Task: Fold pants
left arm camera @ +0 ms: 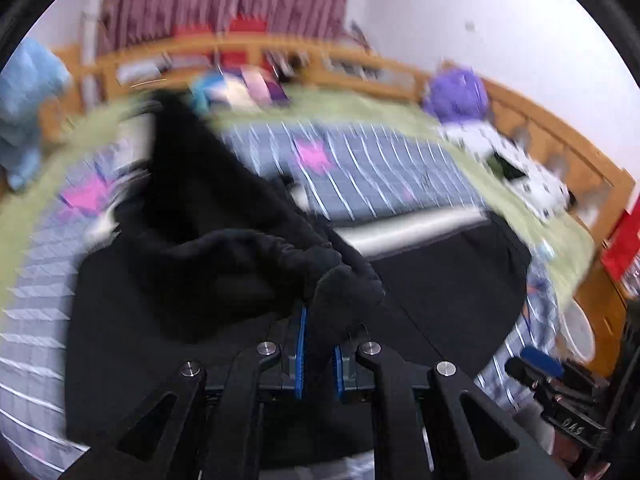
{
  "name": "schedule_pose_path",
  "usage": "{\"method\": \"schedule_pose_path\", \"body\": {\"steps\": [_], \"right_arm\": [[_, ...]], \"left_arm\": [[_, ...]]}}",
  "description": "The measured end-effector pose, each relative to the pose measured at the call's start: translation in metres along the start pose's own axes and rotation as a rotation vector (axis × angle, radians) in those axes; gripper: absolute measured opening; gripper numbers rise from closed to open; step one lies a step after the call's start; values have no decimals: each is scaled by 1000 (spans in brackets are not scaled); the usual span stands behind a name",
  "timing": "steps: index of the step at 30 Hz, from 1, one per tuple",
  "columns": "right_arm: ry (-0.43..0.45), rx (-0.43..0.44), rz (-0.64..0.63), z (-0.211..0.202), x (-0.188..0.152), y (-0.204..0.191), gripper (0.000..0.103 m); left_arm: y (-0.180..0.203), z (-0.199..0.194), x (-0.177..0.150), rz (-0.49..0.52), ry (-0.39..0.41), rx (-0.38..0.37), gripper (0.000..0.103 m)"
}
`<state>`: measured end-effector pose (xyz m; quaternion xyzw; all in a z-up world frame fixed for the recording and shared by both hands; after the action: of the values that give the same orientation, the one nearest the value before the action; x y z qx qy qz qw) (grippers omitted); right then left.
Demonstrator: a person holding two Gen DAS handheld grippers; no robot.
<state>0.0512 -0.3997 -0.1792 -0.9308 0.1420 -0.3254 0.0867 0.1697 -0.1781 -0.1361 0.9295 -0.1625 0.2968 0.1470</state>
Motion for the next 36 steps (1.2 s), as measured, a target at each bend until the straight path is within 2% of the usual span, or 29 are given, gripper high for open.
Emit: {"method": "schedule_pose_path", "body": {"steps": [2,4,5,7,8,9,11,16,19,21,22,23,25,27,28,30,33,35,36], "right_arm": [[-24,13,13,2,-4,9,48],[-27,11,18,3,-6,13,48],[-28,11,15,4,-6,12,48],[-31,18,10,8,-5,8,48],[-33,29,5,10,-3,3,48],[-34,47,-1,12,-1,-3,48],[-35,83,-14,18,4,-18,48],[-32,199,-48,38,23,-72,50],[-35,206,-66,56,28,-102,50],[-81,212,-98,79,29,-122,49],[-123,205,-107,91,28,-129,37],[-150,199,-111,98,26,-132,28],[-161,116,-174,104,17,-141,24],[-161,85,-273,96,4,-146,23],[-167,103,-280,91,-4,-143,23],[-218,155,-244,87,-18,-131,23],[-244,179,-217,88,-24,-121,23],[-225,178,-221,83,-17,-123,27],[-199,185,-216,78,-11,-124,34]], "left_arm": [[3,31,-18,4,-136,-12,17],[1,37,-32,-1,-192,-33,22],[-2,30,-38,0,-181,-47,28],[-11,10,-45,7,-145,-61,47],[-19,-3,-47,-3,-116,-67,62],[-31,-17,-48,-25,-80,-67,67],[-48,-30,-48,-61,-43,-50,67],[-120,-65,-62,-178,18,73,67],[-153,-73,-74,-246,22,105,67],[-174,-75,-83,-304,15,101,67],[-183,-75,-87,-328,13,99,67],[-191,-76,-89,-347,13,96,67],[-205,-77,-91,-379,19,90,67],[-214,-76,-92,-400,19,87,67],[-221,-77,-94,-413,23,80,67],[-225,-76,-94,-425,31,66,67],[-234,-69,-94,-446,24,50,67],[-236,-64,-95,-445,5,44,67],[-236,-64,-96,-445,4,43,67]]}}
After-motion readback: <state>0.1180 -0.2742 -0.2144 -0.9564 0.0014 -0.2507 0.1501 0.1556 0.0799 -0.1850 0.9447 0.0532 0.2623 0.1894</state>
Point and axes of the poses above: each gripper's, at about its wrist camera, not at the fingertips, and z roughly the way its jaws point, y to its right, x to its top, the point moved 3 cm from there along z, roughly the way its jaws point, and after that the axes turned 6 degrees about -y, right-handed, at the moved point
